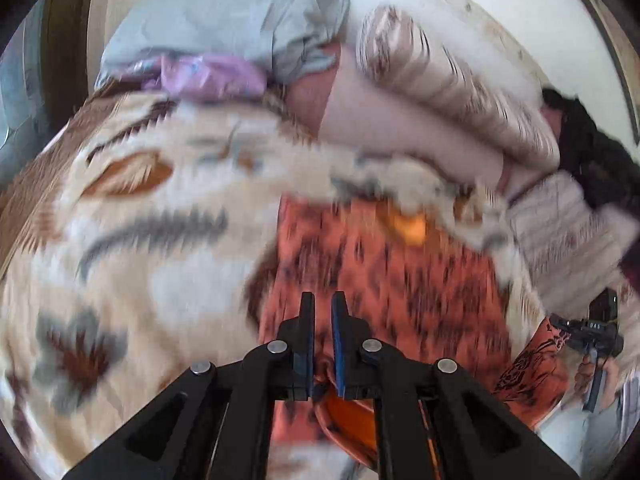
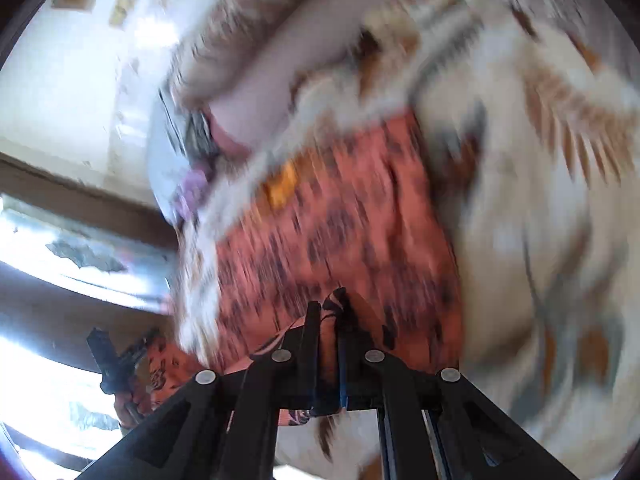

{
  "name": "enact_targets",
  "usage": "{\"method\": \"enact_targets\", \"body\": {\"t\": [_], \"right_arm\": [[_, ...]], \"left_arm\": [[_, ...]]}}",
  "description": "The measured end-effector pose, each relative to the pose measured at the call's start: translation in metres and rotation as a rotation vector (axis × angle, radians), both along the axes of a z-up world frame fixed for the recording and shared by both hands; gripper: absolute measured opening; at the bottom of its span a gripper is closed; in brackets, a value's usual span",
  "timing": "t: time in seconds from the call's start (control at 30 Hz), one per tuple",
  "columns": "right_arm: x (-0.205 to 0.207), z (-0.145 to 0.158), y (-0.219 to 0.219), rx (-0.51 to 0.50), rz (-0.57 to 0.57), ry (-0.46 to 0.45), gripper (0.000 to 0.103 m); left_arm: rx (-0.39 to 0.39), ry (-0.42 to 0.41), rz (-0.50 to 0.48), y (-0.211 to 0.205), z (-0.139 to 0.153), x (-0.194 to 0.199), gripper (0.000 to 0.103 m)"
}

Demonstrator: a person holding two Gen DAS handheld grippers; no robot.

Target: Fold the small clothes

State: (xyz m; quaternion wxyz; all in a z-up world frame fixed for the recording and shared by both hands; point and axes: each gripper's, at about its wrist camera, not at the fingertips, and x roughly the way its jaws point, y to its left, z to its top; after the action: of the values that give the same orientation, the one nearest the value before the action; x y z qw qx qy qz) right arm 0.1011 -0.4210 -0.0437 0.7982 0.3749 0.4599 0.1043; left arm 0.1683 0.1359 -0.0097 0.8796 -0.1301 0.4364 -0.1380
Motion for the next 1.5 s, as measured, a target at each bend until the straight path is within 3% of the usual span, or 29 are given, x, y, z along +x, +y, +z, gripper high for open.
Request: {"method": "enact_targets", "body": {"t": [0.03,0.07,0.1,0.13,0.17,0.23,0.27,0.3,0.37,0.47,0.57,0.67,0.7,0.73,0.77,0.8,0.83,0.87,0.93,1.03,1.13,1.17,1.23,1.3,1.33,1.37,1.4,1.5], "right_arm": [[0.024,0.002,-0.007,0.005,-0.037,-0.025,0.008],[0.045,-0.005,-0.011,0.013,-0.063,-0.02,0.011],[0.063,-0.019,-0.015,0.026,-0.09,0.008,0.016],[0.078,-0.036,-0.018,0.018,-0.105,0.04,0.049],[0.092,-0.06,-0.019,-0.033,-0.12,0.084,0.089],[0.091,-0.086,-0.023,-0.094,-0.198,0.145,0.089],[0.083,-0.093,-0.024,-0.069,-0.203,0.143,0.087],[0.07,-0.092,-0.022,-0.047,-0.204,0.111,0.087],[0.05,-0.078,-0.012,-0.127,-0.156,0.057,0.088],[0.042,-0.063,-0.002,-0.205,-0.063,0.015,0.088],[0.057,-0.074,0.012,-0.273,0.031,0.038,0.088],[0.074,-0.102,0.031,-0.355,0.097,0.126,0.087],[0.078,-0.098,0.042,-0.406,0.118,0.102,0.079],[0.082,-0.095,0.05,-0.416,0.144,0.124,0.038],[0.086,-0.092,0.056,-0.4,0.158,0.156,0.028],[0.087,-0.086,0.061,-0.44,0.161,0.161,0.027],[0.088,-0.081,0.067,-0.472,0.178,0.17,0.025],[0.089,-0.076,0.07,-0.486,0.18,0.181,0.024],[0.087,-0.055,0.072,-0.48,0.159,0.16,0.023],[0.062,-0.009,0.073,-0.463,0.155,0.08,0.022],[0.017,0.02,0.068,-0.443,0.154,0.034,0.022],[-0.002,0.021,0.059,-0.417,0.142,0.035,0.022],[-0.035,0.0,0.047,-0.358,0.129,0.077,0.029],[-0.064,-0.05,0.033,-0.321,0.108,0.166,0.06],[-0.072,-0.077,0.025,-0.318,0.084,0.229,0.089],[-0.084,-0.099,0.016,-0.297,0.057,0.233,0.087],[-0.093,-0.092,0.014,-0.293,0.036,0.141,0.087],[-0.105,-0.068,0.002,-0.258,-0.044,0.12,0.087]], "left_arm": [[-0.007,-0.012,0.021,-0.003,-0.005,0.025,0.015],[-0.01,0.0,0.038,-0.007,-0.019,0.051,0.03],[-0.009,0.023,0.064,-0.01,-0.037,0.07,0.063],[0.022,0.055,0.095,-0.013,-0.063,0.089,0.084],[0.065,0.091,0.121,-0.012,-0.087,0.102,0.084],[0.152,0.157,0.164,-0.006,-0.121,0.114,0.079],[0.137,0.157,0.187,0.001,-0.122,0.109,0.078],[0.078,0.13,0.211,0.014,-0.118,0.097,0.078],[-0.001,0.055,0.208,0.036,-0.098,0.068,0.079],[0.031,-0.045,0.166,0.052,-0.075,0.02,0.084],[0.031,0.025,0.072,0.046,-0.094,0.006,0.088],[0.052,0.128,-0.022,0.006,-0.127,0.016,0.088],[0.072,0.16,-0.064,-0.012,-0.14,0.024,0.088],[0.138,0.18,-0.073,-0.029,-0.149,0.03,0.085],[0.213,0.152,-0.057,-0.043,-0.148,0.03,0.08],[0.228,0.137,-0.088,-0.054,-0.144,0.033,0.05],[0.192,0.178,-0.108,-0.06,-0.139,0.041,0.023],[0.188,0.201,-0.093,-0.063,-0.13,0.045,0.022],[0.215,0.149,-0.092,-0.069,-0.103,0.043,0.02],[0.152,0.072,-0.1,-0.063,-0.056,0.011,0.02],[0.099,0.025,-0.116,-0.05,-0.028,-0.038,0.021],[0.086,0.026,-0.123,-0.047,-0.029,-0.055,0.022],[0.058,0.068,-0.124,-0.043,-0.055,-0.079,0.036],[0.073,0.139,-0.123,-0.041,-0.107,-0.087,0.051],[0.135,0.208,-0.111,-0.041,-0.138,-0.085,0.055],[0.153,0.227,-0.108,-0.04,-0.154,-0.085,0.055],[0.12,0.157,-0.095,-0.035,-0.147,-0.092,0.055],[0.107,0.115,-0.07,-0.026,-0.118,-0.098,0.059]]}}
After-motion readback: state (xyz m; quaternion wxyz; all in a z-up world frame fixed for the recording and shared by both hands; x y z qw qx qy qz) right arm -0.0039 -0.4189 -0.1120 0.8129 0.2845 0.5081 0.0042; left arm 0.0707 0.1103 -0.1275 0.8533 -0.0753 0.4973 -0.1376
